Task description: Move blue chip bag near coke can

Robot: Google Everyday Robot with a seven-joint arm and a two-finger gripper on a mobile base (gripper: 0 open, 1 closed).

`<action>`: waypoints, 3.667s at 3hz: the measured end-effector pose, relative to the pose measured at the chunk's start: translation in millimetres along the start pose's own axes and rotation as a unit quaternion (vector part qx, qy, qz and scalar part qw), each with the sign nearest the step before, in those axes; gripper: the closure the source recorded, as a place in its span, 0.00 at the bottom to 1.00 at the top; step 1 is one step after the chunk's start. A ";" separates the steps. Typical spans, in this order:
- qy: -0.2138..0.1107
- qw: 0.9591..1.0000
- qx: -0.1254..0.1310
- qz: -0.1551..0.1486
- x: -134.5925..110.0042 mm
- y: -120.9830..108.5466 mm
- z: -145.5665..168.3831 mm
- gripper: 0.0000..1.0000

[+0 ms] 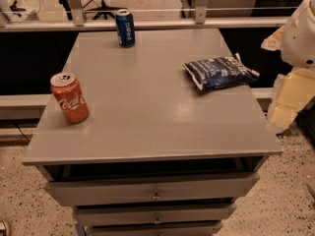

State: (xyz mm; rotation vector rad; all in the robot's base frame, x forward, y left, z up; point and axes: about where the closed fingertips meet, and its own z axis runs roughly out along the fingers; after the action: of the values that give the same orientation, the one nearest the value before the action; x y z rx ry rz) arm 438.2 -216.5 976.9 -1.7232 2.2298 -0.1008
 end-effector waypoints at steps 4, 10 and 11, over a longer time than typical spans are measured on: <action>-0.125 0.988 0.085 0.036 -23.0 -149.6 120.4 0.00; -0.220 0.971 0.063 0.073 -58.0 -177.4 141.5 1.00; -0.220 0.971 0.063 0.073 -58.1 -177.4 141.5 1.00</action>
Offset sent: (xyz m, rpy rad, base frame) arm 0.1018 -0.0129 -0.0407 0.0921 -0.1644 -0.0445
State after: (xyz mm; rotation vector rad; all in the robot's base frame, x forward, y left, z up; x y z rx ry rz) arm 657.5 -189.4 899.1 -1.3520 1.9623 0.1564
